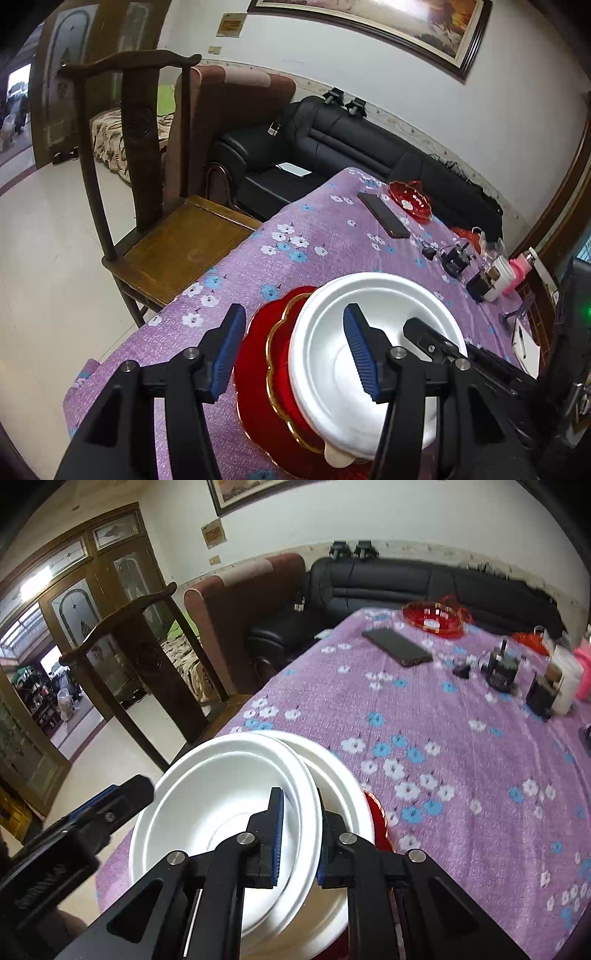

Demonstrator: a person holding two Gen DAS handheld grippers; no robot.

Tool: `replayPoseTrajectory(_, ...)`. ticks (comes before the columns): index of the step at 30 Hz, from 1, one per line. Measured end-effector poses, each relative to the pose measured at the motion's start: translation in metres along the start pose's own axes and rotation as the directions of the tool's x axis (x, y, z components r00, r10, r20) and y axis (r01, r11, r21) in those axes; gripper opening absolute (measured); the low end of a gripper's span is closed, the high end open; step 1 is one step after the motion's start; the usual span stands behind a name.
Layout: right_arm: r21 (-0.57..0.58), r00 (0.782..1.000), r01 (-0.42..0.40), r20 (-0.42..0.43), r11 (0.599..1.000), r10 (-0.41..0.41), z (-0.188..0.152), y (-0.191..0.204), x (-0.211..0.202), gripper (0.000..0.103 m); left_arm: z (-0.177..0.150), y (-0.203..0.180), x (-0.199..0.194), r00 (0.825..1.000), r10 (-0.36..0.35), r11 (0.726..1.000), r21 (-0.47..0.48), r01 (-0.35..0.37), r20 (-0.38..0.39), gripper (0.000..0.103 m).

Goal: Organize plates and bowls

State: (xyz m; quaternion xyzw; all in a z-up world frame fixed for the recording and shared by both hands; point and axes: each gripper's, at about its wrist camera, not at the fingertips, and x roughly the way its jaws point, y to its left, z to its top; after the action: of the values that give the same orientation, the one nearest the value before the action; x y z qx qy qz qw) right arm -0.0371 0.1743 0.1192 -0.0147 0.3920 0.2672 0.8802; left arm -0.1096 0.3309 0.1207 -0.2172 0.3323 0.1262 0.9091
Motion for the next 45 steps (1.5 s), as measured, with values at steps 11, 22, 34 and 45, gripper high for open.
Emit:
replayPoseTrajectory(11,-0.101,0.973,0.112,0.213,0.989,-0.089,-0.001,0.013,-0.054,0.068,-0.005,-0.017,-0.057,0.978,0.054,0.997,0.04,-0.063,0.2,0.081)
replayPoseTrajectory(22,0.119,0.93,0.181,0.301,0.976,-0.209,-0.034,-0.076,-0.119,0.082,-0.026,-0.069,-0.083,0.948,0.071,0.979,0.161,-0.126,0.311,0.097)
replayPoseTrajectory(34,0.258,0.936,0.152,0.271,0.954,-0.222,-0.09,-0.129,-0.142,0.085,-0.075,-0.156,-0.059,0.979,0.048,0.919,0.375,-0.122,0.2,0.099)
replayPoseTrajectory(45,0.322,0.943,0.141,0.246,0.936,-0.227,-0.114,-0.141,-0.141,0.086,-0.078,-0.164,-0.055,0.98,0.063,0.919,0.371,-0.131,0.189,0.099)
